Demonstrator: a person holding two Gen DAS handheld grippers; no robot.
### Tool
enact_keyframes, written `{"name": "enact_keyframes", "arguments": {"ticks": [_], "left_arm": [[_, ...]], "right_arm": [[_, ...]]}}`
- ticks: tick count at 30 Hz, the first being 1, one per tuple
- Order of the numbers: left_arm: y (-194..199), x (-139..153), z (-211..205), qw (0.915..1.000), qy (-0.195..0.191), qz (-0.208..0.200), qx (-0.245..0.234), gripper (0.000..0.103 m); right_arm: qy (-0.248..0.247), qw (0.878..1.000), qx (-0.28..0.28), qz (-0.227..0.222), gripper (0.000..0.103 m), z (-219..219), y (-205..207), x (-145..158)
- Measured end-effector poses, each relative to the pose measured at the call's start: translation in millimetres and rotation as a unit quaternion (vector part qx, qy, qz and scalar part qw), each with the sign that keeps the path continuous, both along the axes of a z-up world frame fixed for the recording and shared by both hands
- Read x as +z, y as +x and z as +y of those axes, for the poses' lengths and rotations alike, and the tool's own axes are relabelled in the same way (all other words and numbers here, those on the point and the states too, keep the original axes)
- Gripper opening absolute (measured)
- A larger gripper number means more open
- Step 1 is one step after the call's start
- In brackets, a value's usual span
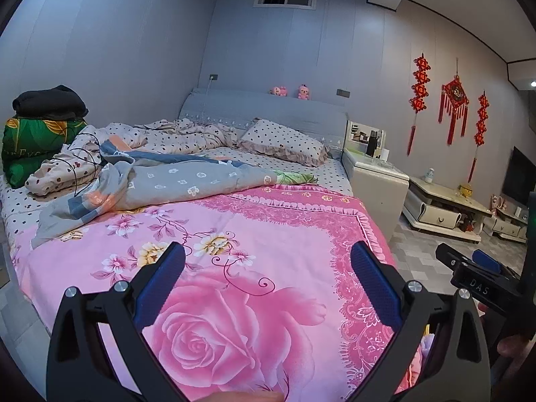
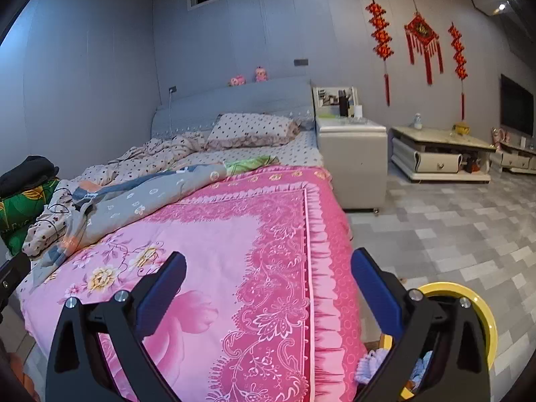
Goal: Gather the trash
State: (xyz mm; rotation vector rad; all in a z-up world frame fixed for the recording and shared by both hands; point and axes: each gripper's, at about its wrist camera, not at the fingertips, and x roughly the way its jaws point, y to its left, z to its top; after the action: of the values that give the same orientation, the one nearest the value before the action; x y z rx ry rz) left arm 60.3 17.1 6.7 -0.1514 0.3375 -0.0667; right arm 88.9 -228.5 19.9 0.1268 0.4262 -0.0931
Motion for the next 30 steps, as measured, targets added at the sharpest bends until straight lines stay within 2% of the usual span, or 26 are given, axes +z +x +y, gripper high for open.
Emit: {"name": "enact_keyframes", "arguments": {"ticks": [3, 10, 30], "left_arm": [[-7, 4, -2, 1.0, -0.001, -0.007, 0.001, 0.095], [-11, 7, -3, 0.9999, -0.001, -0.011, -0.004, 0.095], [-10, 4, -1, 0.9998, -0.003, -0.011, -0.018, 0.095]], "right_arm": [[-0.007, 0.999, -0.02, -0.03, 0.095, 1, -14, 4], [0.0, 0.999, -0.024, -0.035, 0.095, 2, -25, 5], [0.01, 1.0, -0.016, -0.011, 0.095, 8, -24, -2]]}}
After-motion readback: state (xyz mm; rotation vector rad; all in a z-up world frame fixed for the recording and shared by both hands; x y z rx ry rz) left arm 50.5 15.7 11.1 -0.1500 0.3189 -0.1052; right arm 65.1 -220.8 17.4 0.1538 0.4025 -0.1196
